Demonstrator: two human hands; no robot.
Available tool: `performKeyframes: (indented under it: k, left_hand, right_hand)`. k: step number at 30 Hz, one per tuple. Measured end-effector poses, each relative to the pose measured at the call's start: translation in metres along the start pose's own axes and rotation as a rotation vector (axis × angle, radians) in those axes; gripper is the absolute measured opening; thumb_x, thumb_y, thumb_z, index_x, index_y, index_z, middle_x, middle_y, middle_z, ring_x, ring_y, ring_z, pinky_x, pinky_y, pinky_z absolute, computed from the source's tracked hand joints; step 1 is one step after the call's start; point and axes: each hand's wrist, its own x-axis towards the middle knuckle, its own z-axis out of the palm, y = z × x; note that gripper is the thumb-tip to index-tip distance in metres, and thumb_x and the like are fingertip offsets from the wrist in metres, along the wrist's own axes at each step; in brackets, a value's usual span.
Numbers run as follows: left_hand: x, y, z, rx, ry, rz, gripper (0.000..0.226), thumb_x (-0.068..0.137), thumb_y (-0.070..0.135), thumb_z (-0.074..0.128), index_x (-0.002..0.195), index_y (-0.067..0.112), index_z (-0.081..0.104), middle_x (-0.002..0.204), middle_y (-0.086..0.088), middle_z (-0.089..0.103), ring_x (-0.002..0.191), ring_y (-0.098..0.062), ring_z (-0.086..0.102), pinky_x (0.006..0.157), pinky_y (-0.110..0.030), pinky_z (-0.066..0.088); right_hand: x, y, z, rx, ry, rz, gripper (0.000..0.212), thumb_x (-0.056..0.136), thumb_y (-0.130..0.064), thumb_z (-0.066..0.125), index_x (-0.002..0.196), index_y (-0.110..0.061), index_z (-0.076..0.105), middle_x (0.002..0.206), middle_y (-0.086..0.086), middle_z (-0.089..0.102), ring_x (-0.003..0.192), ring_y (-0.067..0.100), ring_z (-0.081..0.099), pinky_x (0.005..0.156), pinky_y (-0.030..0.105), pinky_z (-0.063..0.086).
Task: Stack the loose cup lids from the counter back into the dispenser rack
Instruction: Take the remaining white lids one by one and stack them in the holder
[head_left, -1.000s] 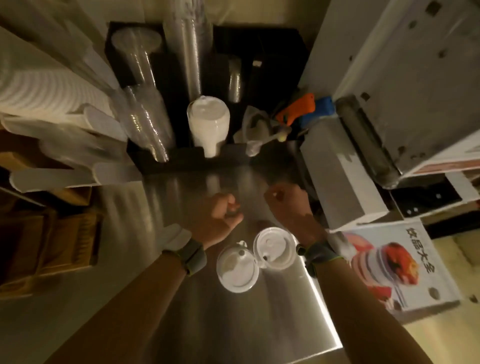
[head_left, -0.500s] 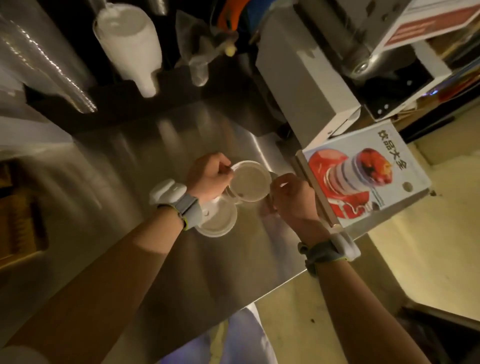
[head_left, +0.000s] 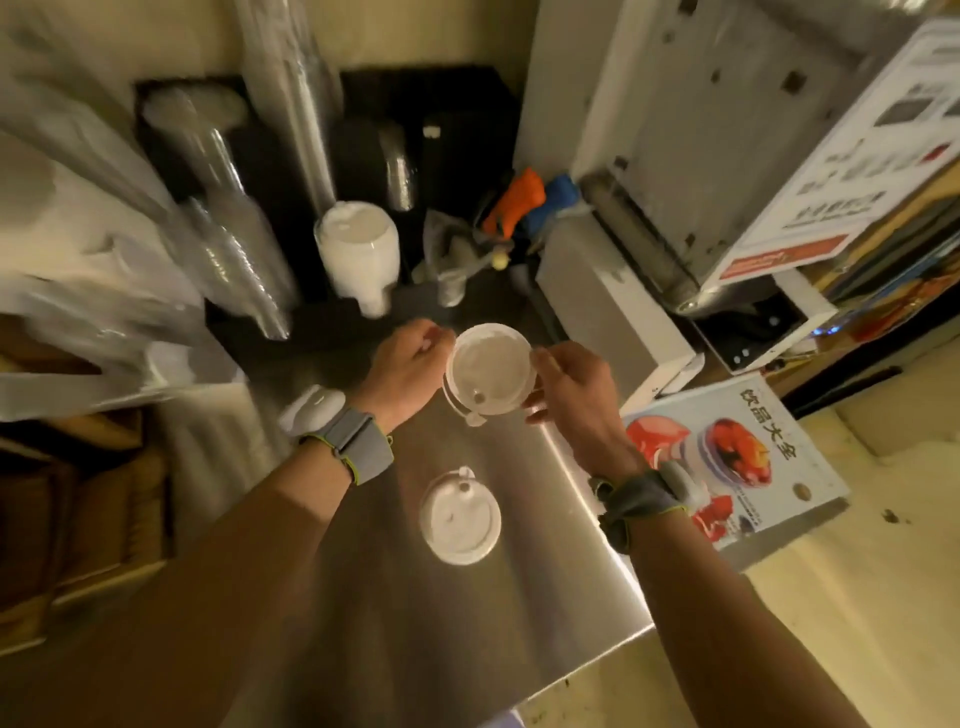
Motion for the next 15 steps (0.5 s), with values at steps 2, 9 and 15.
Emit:
performKeyframes:
  k: [2,9,15]
  left_hand:
    - [0.005,0.011,-0.022,-0.060,0.023,-0.029,0.023,0.094,0.035,0.045,0.095,0.015,0.057,0.107,-0.018,0.065,0.089,-0.031,0.063,0.077,-0.045,0.055]
    - [0.037,0.044,-0.105,-0.149,0.227,0.096,0.012,0.095,0.030,0.048,0.099,0.021,0.055,0.110,-0.015,0.063,0.101,-0.032,0.064,0.078,-0.042,0.059]
    - [0.070,0.031,-0.129,-0.149,0.291,0.274,0.016,0.090,0.018,0.059,0.088,0.034,0.061,0.095,0.003,0.065,0.096,-0.022,0.066,0.086,-0.040,0.057]
  right_hand:
    - [0.013,-0.025,0.009,0.050,-0.027,-0.053,0.020,0.094,-0.032,0.053,0.098,-0.014,0.061,0.086,0.009,0.069,0.072,0.027,0.071,0.055,0.037,0.061]
    - [0.072,-0.116,0.048,0.131,-0.178,-0.212,0.020,0.094,-0.037,0.051,0.087,-0.022,0.062,0.079,0.007,0.068,0.059,0.015,0.069,0.052,0.034,0.061]
    - [0.129,-0.148,0.071,0.104,-0.309,-0.342,0.025,0.090,-0.042,0.058,0.095,-0.019,0.067,0.091,0.002,0.071,0.082,0.010,0.069,0.071,0.026,0.058]
